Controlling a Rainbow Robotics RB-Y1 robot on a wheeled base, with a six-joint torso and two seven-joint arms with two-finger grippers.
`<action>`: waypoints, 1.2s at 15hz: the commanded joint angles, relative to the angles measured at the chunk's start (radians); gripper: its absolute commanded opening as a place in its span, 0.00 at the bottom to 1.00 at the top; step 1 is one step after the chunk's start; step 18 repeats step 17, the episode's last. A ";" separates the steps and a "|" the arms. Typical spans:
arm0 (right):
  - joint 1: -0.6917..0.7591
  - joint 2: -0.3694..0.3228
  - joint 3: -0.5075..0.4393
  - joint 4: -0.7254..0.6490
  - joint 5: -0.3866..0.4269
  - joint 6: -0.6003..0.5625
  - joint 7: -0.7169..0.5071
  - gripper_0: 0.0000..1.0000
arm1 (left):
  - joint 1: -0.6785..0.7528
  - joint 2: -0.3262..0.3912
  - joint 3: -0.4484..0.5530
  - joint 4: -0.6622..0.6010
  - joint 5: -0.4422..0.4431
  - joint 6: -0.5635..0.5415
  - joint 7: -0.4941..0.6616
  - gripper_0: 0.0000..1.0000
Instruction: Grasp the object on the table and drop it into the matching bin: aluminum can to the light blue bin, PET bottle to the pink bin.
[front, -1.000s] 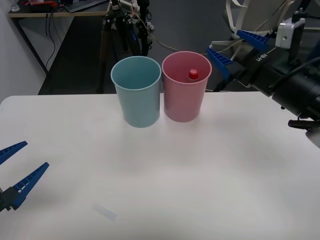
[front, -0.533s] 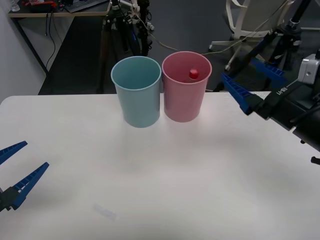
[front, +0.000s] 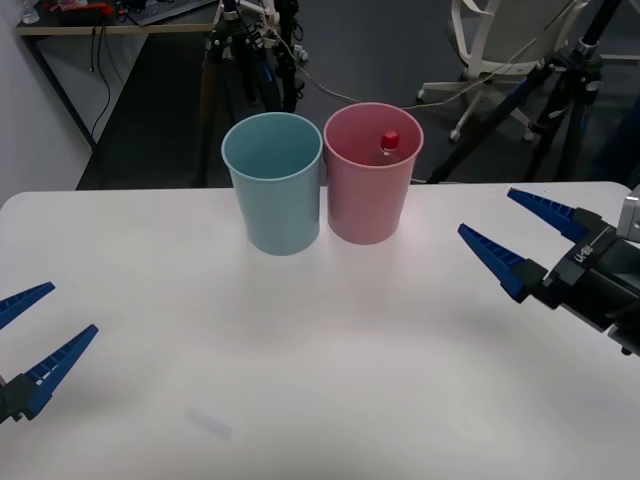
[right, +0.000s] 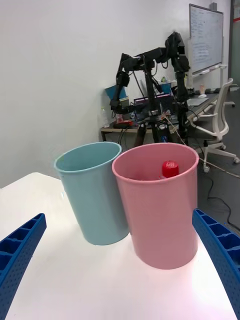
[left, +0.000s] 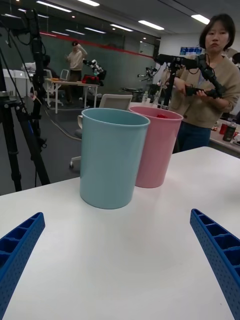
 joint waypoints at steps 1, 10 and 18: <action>0.065 0.089 -0.045 -0.001 0.119 -0.068 -0.042 1.00 | 0.000 0.000 0.000 0.000 0.000 0.000 0.000 1.00; 0.223 0.132 -0.086 -0.052 0.188 -0.127 -0.026 1.00 | 0.000 0.000 0.000 0.000 0.000 0.000 0.000 1.00; 0.229 0.155 -0.094 -0.053 0.213 -0.147 -0.034 1.00 | 0.000 0.000 0.000 0.000 0.000 0.000 0.000 1.00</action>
